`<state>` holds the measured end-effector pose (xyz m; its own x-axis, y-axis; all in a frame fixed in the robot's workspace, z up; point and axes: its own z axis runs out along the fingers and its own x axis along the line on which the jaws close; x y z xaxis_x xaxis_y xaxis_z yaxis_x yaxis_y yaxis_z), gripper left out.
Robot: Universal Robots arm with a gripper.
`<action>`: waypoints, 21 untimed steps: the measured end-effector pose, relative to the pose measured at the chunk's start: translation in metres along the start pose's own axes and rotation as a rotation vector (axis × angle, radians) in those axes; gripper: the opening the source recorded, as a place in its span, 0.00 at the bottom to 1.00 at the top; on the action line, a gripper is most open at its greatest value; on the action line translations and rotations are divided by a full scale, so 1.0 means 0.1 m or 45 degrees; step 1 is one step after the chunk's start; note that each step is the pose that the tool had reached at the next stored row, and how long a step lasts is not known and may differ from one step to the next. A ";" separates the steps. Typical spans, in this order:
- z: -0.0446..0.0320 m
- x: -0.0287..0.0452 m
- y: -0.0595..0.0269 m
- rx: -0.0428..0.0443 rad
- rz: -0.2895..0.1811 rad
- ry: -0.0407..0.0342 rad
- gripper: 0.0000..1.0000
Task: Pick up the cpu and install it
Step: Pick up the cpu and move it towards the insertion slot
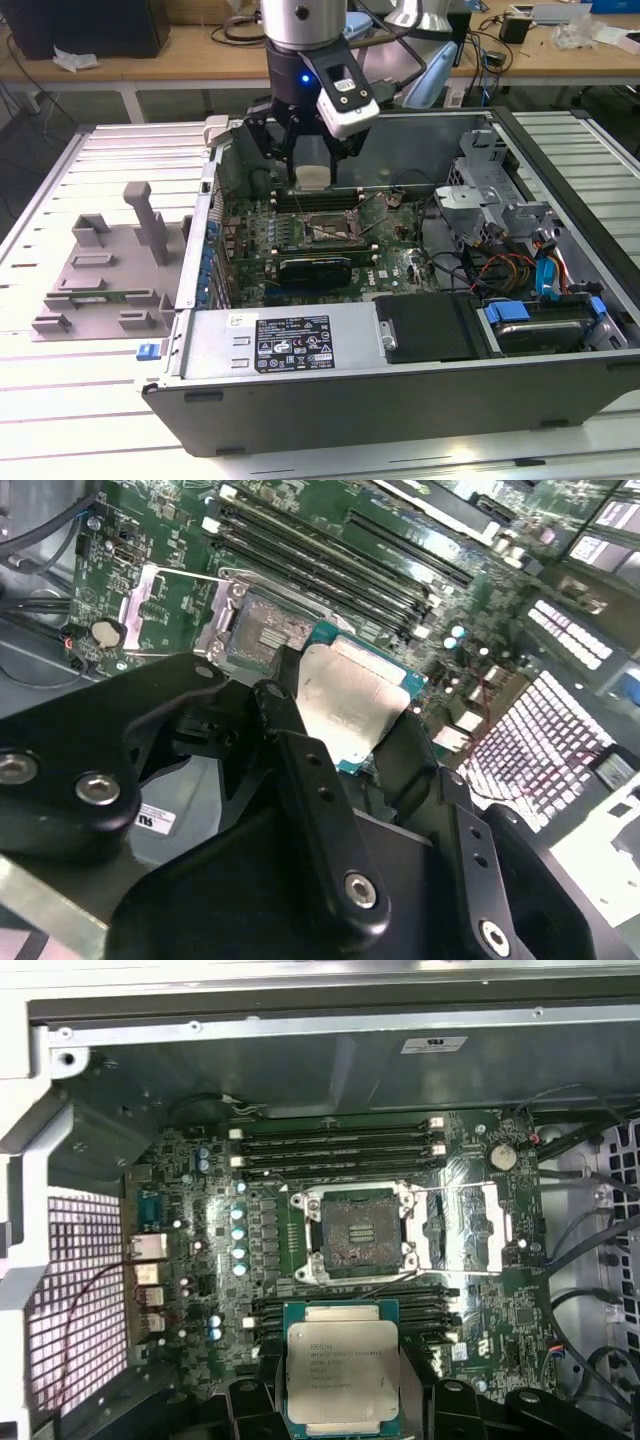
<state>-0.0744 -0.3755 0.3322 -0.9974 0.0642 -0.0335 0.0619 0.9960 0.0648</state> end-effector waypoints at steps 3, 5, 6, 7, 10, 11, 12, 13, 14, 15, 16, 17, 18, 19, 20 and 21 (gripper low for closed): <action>0.100 -0.100 0.043 0.000 0.000 0.0024 0.54; 0.151 -0.139 0.071 0.000 0.000 0.0033 0.54; 0.171 -0.149 0.085 0.000 0.000 0.0034 0.54; 0.194 -0.158 0.103 0.000 0.000 0.0033 0.54; 0.270 -0.189 0.144 0.003 -0.011 0.0038 0.54; 0.311 -0.202 0.158 0.003 -0.022 0.0044 0.54; 0.334 -0.211 0.164 0.004 -0.028 0.0050 0.54; 0.352 -0.217 0.170 0.003 -0.033 0.0053 0.54; 0.393 -0.234 0.183 0.003 -0.042 0.0058 0.54; 0.416 -0.244 0.190 0.003 -0.048 0.0061 0.54; 0.465 -0.267 0.203 0.003 -0.060 0.0069 0.54; 0.506 -0.279 0.219 0.003 -0.066 0.0073 0.54; 0.538 -0.278 0.232 0.003 -0.067 0.0075 0.54; 0.562 -0.277 0.244 0.003 -0.067 0.0075 0.54; 0.581 -0.275 0.251 0.003 -0.066 0.0074 0.54; 0.603 -0.274 0.259 0.003 -0.066 0.0075 0.54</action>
<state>-0.0432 -0.3477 0.2747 -0.9995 0.0117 -0.0309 0.0098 0.9981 0.0606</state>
